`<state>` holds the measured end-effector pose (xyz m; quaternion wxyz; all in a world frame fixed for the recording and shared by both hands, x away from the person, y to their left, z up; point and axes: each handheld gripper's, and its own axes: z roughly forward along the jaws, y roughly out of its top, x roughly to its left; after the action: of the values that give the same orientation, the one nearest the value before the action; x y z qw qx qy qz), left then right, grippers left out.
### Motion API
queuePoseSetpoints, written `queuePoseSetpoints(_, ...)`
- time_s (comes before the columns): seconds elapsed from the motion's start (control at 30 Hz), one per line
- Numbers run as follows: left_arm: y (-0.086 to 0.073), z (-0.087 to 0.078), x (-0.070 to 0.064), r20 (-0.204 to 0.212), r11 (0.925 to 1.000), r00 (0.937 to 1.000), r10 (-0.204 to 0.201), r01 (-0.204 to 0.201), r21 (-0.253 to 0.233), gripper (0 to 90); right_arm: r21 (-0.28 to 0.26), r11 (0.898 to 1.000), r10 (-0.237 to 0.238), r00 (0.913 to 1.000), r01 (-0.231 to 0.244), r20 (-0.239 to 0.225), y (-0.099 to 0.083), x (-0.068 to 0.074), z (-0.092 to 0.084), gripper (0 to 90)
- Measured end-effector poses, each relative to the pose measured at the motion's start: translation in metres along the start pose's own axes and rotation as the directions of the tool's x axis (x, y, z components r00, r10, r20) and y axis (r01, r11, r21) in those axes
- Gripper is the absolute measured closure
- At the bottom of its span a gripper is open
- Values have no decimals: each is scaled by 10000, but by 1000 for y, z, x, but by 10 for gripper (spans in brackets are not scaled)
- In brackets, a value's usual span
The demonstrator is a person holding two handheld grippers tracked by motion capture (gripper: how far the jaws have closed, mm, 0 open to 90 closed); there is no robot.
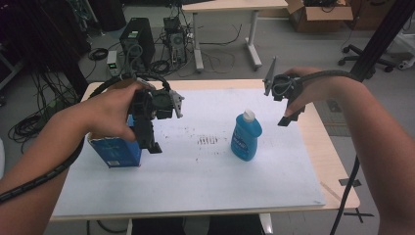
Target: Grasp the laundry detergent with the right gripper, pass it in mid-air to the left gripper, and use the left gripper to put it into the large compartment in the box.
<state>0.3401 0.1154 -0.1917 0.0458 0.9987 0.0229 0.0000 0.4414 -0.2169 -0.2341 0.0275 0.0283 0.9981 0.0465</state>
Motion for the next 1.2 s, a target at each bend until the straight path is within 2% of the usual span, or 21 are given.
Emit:
queuePoseSetpoints(0.13,-2,3,3,126,9999,9999,3,-2,-115,2,39,10000,42,10000,-42,-39,-1,1,2,52)
queuePoseSetpoints(0.27,-3,4,3,38,10000,10000,5,-5,-63,2,31,9999,163,9999,-163,-33,-4,2,5,50)
queuePoseSetpoints(0.33,-5,5,3,68,9998,10000,-47,48,-186,2,-16,9998,197,9998,-197,-34,-5,3,7,51)
queuePoseSetpoints(0.6,-6,9,2,38,10000,10000,1,-1,-31,2,-175,9993,330,9995,-330,1,-9,11,11,51)
queuePoseSetpoints(0.73,-5,12,2,-11,10000,10000,16,-16,16,2,-153,9991,389,9992,-388,12,-14,19,13,51)
queuePoseSetpoints(0.93,-5,16,1,-9,9999,9999,104,-104,93,2,-625,9965,560,9984,-560,-26,-17,30,18,52)
queuePoseSetpoints(1.1,-3,17,-3,-41,9997,9998,209,-208,118,2,-837,9938,735,9973,-729,44,-19,43,29,50)
queuePoseSetpoints(1.2,-2,17,-5,-66,9995,9996,277,-276,123,2,-1180,9897,819,9966,-809,32,-19,48,36,53)
